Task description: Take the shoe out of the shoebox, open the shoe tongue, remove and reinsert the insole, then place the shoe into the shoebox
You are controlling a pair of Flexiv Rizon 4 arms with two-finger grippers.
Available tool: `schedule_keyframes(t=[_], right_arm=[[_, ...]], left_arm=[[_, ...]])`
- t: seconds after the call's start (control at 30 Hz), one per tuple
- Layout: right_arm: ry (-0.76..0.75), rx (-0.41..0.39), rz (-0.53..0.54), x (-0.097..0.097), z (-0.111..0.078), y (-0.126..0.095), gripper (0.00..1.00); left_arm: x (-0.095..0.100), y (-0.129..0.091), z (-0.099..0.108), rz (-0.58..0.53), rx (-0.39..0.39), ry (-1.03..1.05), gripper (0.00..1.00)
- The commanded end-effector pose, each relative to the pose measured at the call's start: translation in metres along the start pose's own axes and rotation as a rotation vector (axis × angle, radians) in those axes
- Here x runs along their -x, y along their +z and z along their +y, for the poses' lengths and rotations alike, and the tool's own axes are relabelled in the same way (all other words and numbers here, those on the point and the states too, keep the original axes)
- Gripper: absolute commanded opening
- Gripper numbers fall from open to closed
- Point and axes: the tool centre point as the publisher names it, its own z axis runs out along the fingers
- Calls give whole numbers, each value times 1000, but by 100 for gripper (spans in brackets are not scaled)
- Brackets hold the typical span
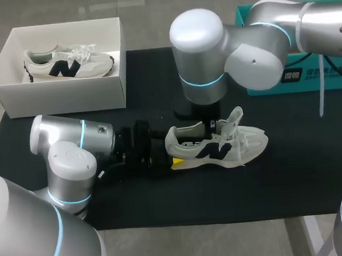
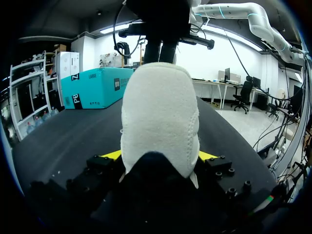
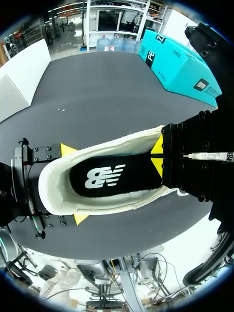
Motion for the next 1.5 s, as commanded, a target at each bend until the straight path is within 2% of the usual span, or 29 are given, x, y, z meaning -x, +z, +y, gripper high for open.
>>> schedule_keyframes(t=[0.03, 0.4, 0.5, 1.1, 1.43, 1.47, 1.5], right_arm=[[1, 3, 20, -8, -3, 4, 0], [28, 20, 78, -47, -8, 7, 0], [25, 17, 80, -51, -6, 9, 0], [-4, 6, 51, -15, 20, 25, 0], [10, -1, 54, -1, 15, 36, 0], [15, 1, 55, 0, 14, 37, 1], [20, 0, 54, 1, 12, 38, 8]], left_arm=[[0, 0, 0, -1, -1, 0, 0], [0, 0, 0, -1, -1, 0, 0], [0, 0, 0, -1, -1, 0, 0], [0, 0, 0, -1, -1, 0, 0], [0, 0, 0, -1, -1, 0, 0], [0, 0, 0, -1, -1, 0, 0], [0, 0, 0, -1, -1, 0, 0]])
